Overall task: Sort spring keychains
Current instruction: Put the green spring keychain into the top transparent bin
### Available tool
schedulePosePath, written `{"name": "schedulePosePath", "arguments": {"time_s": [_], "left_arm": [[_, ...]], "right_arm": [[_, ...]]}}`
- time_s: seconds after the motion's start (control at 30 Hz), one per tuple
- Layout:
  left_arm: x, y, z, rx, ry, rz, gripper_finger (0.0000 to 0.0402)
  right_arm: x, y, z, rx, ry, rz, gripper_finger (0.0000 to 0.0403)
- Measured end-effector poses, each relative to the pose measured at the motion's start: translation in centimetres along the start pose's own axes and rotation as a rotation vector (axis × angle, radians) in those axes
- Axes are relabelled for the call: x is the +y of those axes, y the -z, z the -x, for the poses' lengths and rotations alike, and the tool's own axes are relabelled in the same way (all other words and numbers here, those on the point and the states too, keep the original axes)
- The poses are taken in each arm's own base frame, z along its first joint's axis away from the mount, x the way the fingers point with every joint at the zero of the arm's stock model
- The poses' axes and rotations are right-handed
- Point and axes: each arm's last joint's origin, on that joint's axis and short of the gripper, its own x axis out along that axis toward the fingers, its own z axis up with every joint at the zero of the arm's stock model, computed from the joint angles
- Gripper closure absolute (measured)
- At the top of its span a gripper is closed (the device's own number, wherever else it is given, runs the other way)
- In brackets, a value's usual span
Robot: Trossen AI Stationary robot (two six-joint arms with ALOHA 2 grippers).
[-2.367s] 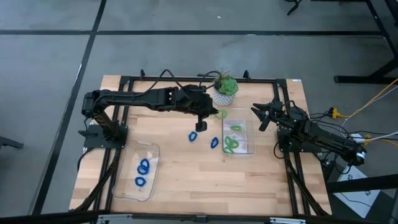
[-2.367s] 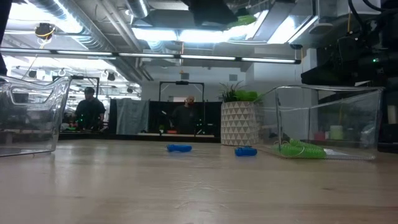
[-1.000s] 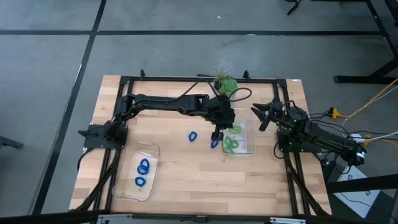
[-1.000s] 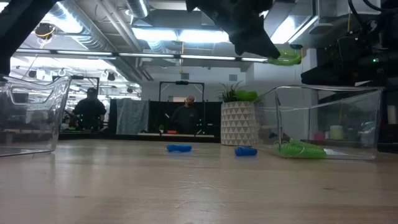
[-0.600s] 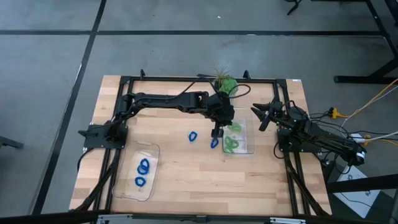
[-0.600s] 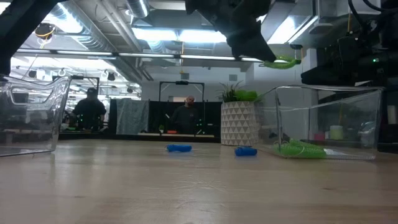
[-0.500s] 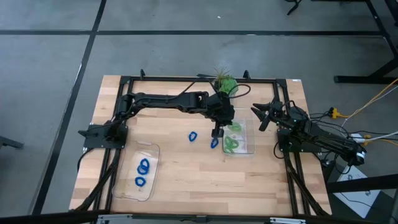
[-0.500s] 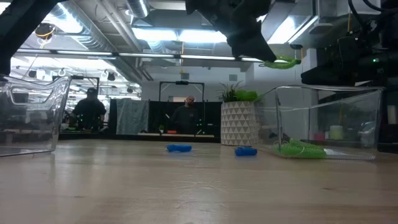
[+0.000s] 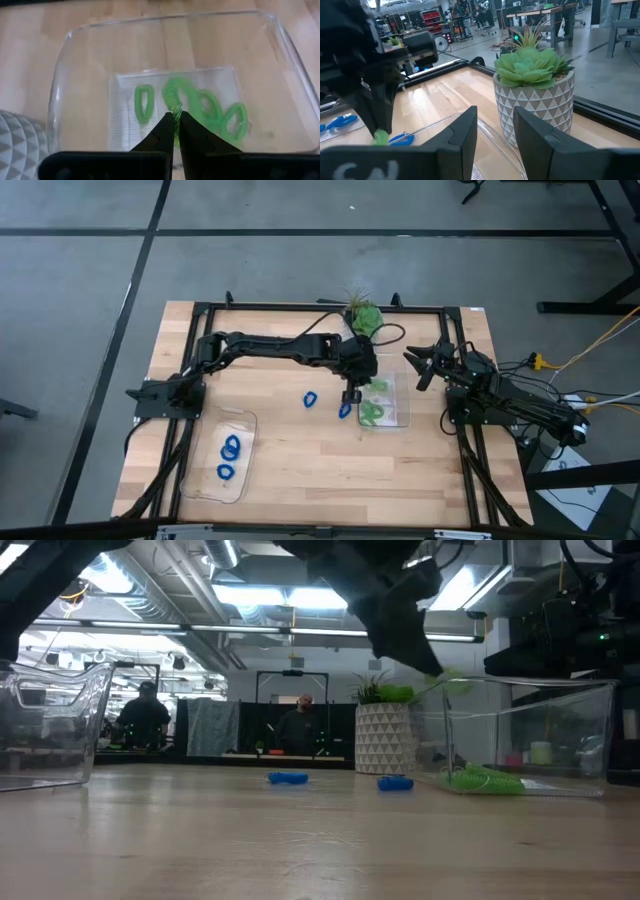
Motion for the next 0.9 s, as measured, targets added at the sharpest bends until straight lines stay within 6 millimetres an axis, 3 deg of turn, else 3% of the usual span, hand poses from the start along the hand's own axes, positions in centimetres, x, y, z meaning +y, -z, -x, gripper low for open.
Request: {"name": "schedulePosePath", "arguments": {"time_s": [0.43,0.6,0.9], "left_arm": [[0.65,-0.62,-0.35,-0.075,-0.076,-0.004,0.0390],[0.87,-0.54,-0.33,-0.057,-0.153,0.000,0.0367],[0.74,-0.56,-0.35,-0.058,-0.145,0.000,0.0323]], "right_arm": [[-0.01,0.00,0.00,-0.001,0.001,0.000,0.0276],[0.00,-0.01,0.00,-0.001,0.001,0.000,0.0276],[-0.01,0.00,0.00,0.000,0.001,0.000,0.0276]]}}
